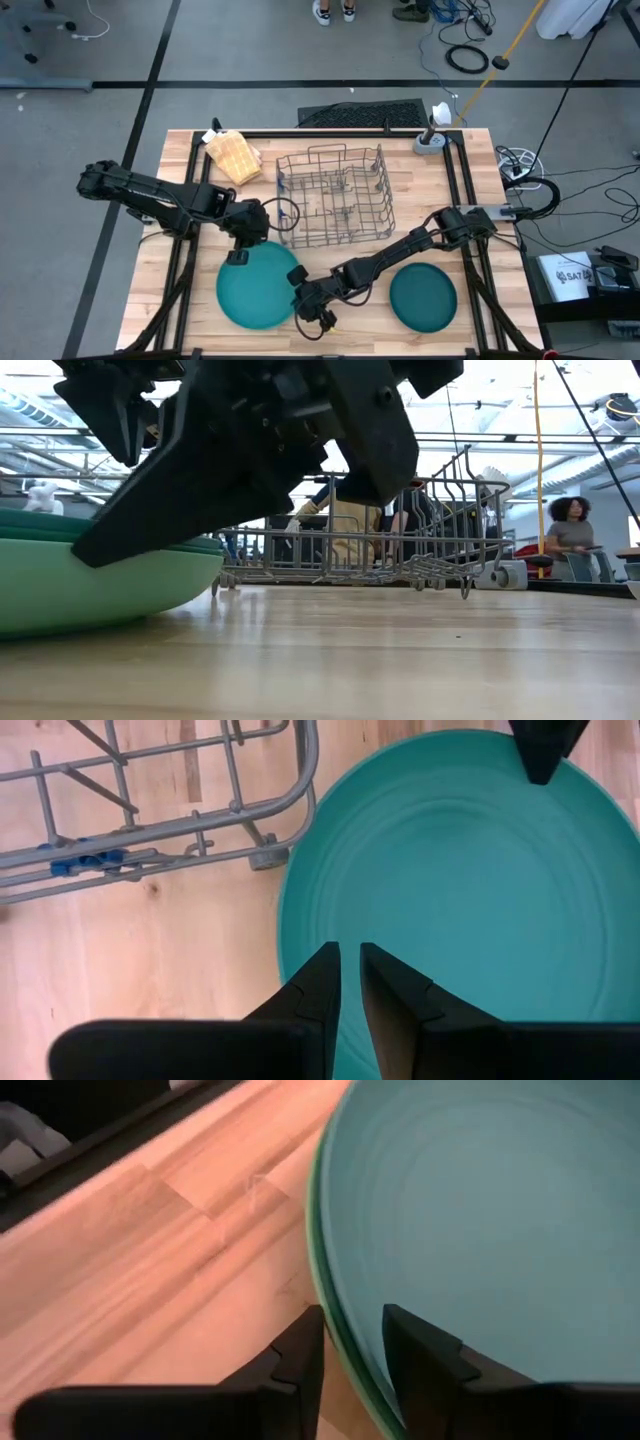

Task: Sort dishes
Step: Put the blue plate into the dishwasher rack

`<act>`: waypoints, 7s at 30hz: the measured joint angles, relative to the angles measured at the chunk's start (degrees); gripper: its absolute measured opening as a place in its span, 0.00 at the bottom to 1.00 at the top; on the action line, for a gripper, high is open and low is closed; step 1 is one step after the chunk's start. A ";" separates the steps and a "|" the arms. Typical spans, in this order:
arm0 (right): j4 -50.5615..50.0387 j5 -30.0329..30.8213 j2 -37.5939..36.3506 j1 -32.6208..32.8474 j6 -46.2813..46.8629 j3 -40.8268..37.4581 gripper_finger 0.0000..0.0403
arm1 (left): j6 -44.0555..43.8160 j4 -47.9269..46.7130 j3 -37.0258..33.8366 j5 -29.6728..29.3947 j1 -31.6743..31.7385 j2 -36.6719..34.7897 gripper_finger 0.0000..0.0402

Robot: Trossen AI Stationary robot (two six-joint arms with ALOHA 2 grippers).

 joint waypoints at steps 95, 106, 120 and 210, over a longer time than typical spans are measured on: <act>-28.28 32.43 -3.72 -5.59 24.53 40.22 0.00 | 5.99 18.15 7.98 2.96 0.00 -37.31 0.13; -6.79 23.95 2.61 -7.60 23.09 40.19 0.00 | 6.03 18.61 7.96 2.94 -0.02 -36.87 0.13; 8.71 15.11 6.62 -10.58 23.25 38.96 0.00 | 6.03 18.96 7.96 2.96 -0.02 -36.87 0.13; 92.31 25.43 -20.04 -11.27 25.84 -33.51 0.00 | 11.93 19.81 7.96 -16.81 0.00 -27.73 0.13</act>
